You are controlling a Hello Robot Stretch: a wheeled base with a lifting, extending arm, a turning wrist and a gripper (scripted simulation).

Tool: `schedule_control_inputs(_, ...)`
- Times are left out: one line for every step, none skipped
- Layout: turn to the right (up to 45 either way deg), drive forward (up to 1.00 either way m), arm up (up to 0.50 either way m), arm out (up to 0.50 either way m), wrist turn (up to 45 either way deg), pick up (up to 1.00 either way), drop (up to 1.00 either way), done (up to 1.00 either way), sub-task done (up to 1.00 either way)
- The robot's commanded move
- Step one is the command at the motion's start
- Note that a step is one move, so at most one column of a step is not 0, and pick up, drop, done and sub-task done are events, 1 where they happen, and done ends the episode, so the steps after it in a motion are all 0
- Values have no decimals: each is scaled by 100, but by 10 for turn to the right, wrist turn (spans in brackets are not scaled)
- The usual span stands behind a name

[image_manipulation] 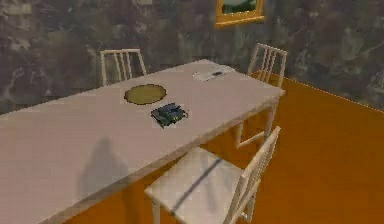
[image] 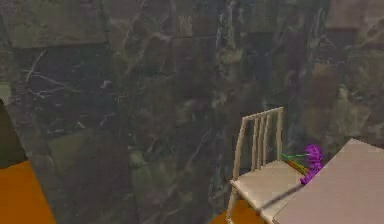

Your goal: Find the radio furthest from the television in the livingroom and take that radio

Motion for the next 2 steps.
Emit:
schedule_control_inputs(450,0,0,0,0,0,0,0,0)
schedule_control_inputs(450,0,0,0,0,0,0,0,0)
